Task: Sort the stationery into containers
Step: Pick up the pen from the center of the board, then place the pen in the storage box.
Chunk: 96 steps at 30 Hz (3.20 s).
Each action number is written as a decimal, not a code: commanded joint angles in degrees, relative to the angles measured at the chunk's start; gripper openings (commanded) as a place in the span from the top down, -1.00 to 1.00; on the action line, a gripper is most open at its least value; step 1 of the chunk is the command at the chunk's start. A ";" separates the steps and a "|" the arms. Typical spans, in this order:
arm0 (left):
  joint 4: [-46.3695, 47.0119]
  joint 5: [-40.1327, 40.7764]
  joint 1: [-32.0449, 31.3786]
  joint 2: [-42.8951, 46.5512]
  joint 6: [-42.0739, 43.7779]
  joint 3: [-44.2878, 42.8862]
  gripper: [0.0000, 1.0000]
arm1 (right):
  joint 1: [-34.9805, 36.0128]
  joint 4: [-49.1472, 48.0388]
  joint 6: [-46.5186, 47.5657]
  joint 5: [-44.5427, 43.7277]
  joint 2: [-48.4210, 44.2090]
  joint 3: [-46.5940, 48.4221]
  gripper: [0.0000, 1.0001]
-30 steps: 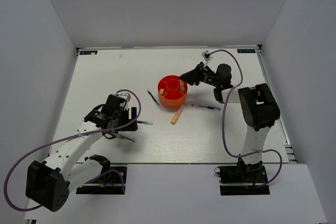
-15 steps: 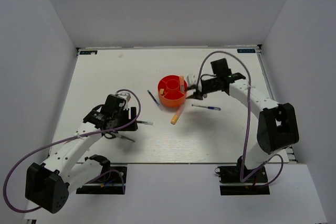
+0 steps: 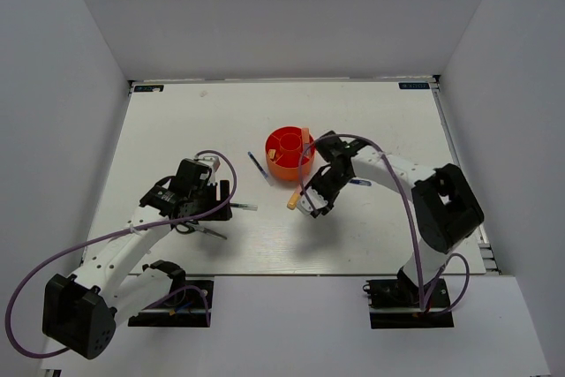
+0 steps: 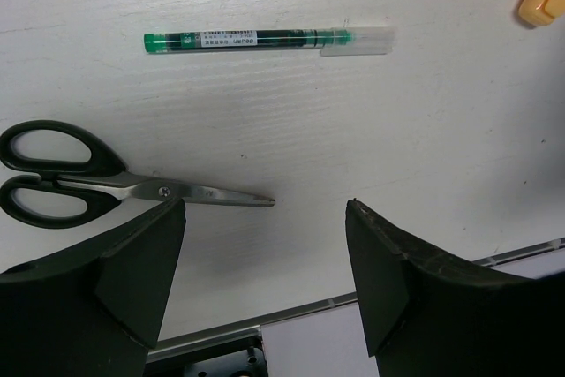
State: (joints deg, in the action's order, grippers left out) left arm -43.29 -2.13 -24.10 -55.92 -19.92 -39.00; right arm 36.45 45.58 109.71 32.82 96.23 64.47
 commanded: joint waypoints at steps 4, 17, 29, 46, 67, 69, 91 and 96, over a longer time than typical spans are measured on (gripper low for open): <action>-0.04 -0.77 0.28 0.29 0.67 -0.55 -0.66 | 5.12 2.40 4.28 -8.03 5.28 3.91 0.04; -0.13 -1.21 0.28 0.81 1.03 -0.72 -0.66 | 9.17 1.36 0.77 -11.11 9.07 9.98 0.08; -0.22 -0.77 0.28 0.46 1.03 -0.55 -0.66 | 11.19 1.70 -1.43 -17.35 17.77 17.88 0.08; -0.22 -0.77 0.19 0.73 1.03 -0.55 -0.66 | 11.45 23.52 -2.91 -18.85 22.44 17.82 0.48; -0.13 0.11 0.19 0.99 0.85 -0.11 -0.66 | 6.62 -22.54 -73.22 -1.09 -9.47 5.22 1.00; -0.04 0.37 0.19 0.99 0.85 -0.11 -0.66 | 4.70 -23.60 -78.67 -1.44 -10.44 5.93 1.00; 0.04 0.90 0.19 -0.85 0.67 0.33 -0.66 | -14.11 -72.25 -122.77 6.29 1.85 5.85 1.00; -0.22 1.17 0.19 -1.82 0.59 0.16 -0.66 | -15.96 -89.00 -128.96 10.60 5.02 2.24 1.00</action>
State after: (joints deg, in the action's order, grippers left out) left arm -43.46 -1.87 -24.10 -57.63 -19.51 -39.00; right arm 21.52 -26.79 -12.36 38.52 100.31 67.05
